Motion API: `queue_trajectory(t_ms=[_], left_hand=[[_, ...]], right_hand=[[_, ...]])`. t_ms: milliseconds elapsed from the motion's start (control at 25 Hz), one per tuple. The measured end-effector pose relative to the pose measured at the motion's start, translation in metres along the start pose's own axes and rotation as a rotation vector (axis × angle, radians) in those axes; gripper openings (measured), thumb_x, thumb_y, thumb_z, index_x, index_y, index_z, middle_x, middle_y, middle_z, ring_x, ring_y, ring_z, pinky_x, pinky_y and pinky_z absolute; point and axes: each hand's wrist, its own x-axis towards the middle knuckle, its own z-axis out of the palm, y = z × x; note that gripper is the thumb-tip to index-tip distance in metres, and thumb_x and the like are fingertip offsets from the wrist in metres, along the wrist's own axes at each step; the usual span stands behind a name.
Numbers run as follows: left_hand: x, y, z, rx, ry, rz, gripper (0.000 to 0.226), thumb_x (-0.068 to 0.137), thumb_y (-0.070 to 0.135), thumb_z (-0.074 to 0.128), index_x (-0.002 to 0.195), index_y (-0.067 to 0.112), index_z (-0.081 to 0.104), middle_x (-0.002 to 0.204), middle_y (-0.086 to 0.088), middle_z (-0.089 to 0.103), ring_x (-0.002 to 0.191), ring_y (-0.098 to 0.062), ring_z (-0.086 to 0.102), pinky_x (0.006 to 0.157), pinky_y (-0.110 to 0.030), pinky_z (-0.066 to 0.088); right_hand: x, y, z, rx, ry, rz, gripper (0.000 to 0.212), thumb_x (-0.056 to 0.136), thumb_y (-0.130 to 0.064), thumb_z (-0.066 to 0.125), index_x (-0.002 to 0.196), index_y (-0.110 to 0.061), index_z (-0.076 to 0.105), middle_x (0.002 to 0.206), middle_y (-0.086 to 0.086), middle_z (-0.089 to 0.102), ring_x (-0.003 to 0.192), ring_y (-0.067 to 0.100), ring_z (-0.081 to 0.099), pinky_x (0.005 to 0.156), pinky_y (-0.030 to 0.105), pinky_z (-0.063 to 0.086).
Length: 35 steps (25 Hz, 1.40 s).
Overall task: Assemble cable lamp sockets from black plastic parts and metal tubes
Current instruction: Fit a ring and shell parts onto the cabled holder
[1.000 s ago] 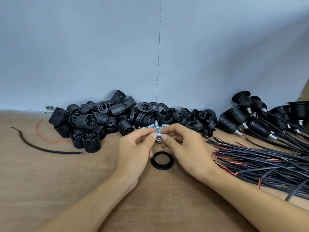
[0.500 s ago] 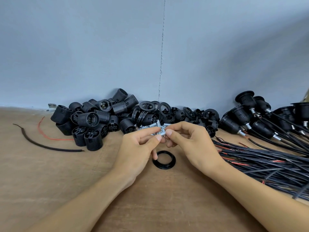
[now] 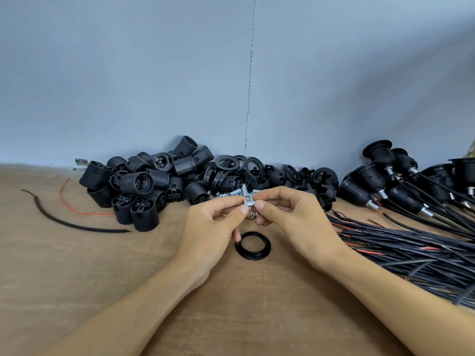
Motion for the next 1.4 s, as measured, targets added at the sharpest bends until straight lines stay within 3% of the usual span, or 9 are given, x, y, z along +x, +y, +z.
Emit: queue_trajectory(t_ms=[280,440,560,800,920,1080,1200,1320,1400], left_hand=[[-0.0023,-0.0024,0.0029,0.1,0.006,0.031,0.018,0.091,0.016,0.074,0.104,0.028,0.077,0.082,0.008,0.077,0.05,-0.005,0.058,0.053,-0.011,0.044],[-0.0024,-0.0018,0.0036,0.088,0.009,0.028,0.016,0.092,0.015,0.072,0.101,0.028,0.077,0.08,0.01,0.076,0.049,-0.005,0.056,0.052,-0.011,0.044],[-0.0024,-0.0016,0.0034,0.107,0.02,0.027,0.016,0.092,0.015,0.073,0.102,0.028,0.076,0.069,0.012,0.073,0.048,-0.003,0.056,0.051,-0.01,0.043],[-0.0039,0.0004,0.0042,0.119,0.007,0.034,0.018,0.092,0.015,0.073,0.101,0.03,0.076,0.071,0.012,0.073,0.048,-0.004,0.056,0.052,-0.01,0.044],[-0.0037,0.0005,0.0043,0.1,0.021,0.027,0.017,0.092,0.013,0.073,0.099,0.029,0.076,0.071,0.011,0.073,0.048,-0.004,0.056,0.05,-0.011,0.043],[-0.004,0.0022,0.0051,0.117,0.002,0.029,0.018,0.093,0.013,0.072,0.102,0.027,0.076,0.071,0.014,0.072,0.047,-0.004,0.055,0.051,-0.011,0.043],[-0.0044,0.0025,0.0052,0.117,0.011,0.029,0.019,0.092,0.012,0.072,0.099,0.03,0.075,0.078,0.013,0.074,0.047,-0.004,0.056,0.05,-0.012,0.043],[-0.0043,0.0026,0.0054,0.13,0.008,0.033,0.02,0.092,0.012,0.072,0.099,0.03,0.075,0.076,0.012,0.074,0.047,-0.004,0.056,0.05,-0.011,0.043],[-0.0042,0.0028,0.0057,0.125,0.01,0.034,0.02,0.092,0.011,0.072,0.098,0.03,0.075,0.08,0.012,0.075,0.047,-0.004,0.055,0.05,-0.012,0.043]], right_hand=[[-0.0005,0.0023,0.0,-0.244,0.008,0.139,0.06,0.096,-0.065,0.044,0.074,-0.016,0.069,0.06,0.004,0.067,0.046,0.01,0.055,0.054,0.019,0.045],[-0.0011,0.0031,-0.001,-0.233,-0.056,0.053,0.025,0.095,-0.046,0.063,0.09,-0.022,0.066,0.075,-0.002,0.069,0.055,0.007,0.059,0.058,0.02,0.044],[-0.0002,0.0023,0.0002,-0.264,-0.053,0.108,0.056,0.096,-0.065,0.044,0.079,-0.017,0.067,0.067,0.005,0.07,0.046,0.008,0.054,0.051,0.019,0.041],[0.0013,0.002,-0.003,-0.248,-0.073,0.137,0.058,0.101,-0.06,0.039,0.076,-0.012,0.06,0.059,0.014,0.062,0.042,0.016,0.05,0.046,0.023,0.041],[0.0014,-0.0001,-0.005,-0.199,-0.123,0.119,0.037,0.1,-0.049,0.052,0.09,-0.015,0.061,0.066,0.016,0.061,0.048,0.018,0.051,0.046,0.021,0.039],[0.0036,-0.0005,-0.0062,-0.239,-0.107,0.209,0.061,0.1,-0.063,0.035,0.08,-0.013,0.064,0.06,0.01,0.063,0.038,0.014,0.045,0.041,0.021,0.037],[0.0027,-0.0018,-0.0057,-0.173,-0.175,0.197,0.041,0.101,-0.051,0.049,0.087,-0.014,0.061,0.064,0.01,0.061,0.041,0.015,0.045,0.041,0.023,0.035],[0.0041,-0.0007,-0.004,-0.174,-0.139,0.265,0.065,0.099,-0.066,0.034,0.074,-0.012,0.061,0.061,0.013,0.061,0.035,0.017,0.042,0.037,0.018,0.029],[0.0049,-0.0016,-0.0054,-0.107,-0.155,0.257,0.052,0.1,-0.059,0.044,0.087,-0.011,0.061,0.068,0.009,0.063,0.038,0.017,0.046,0.036,0.02,0.031]])
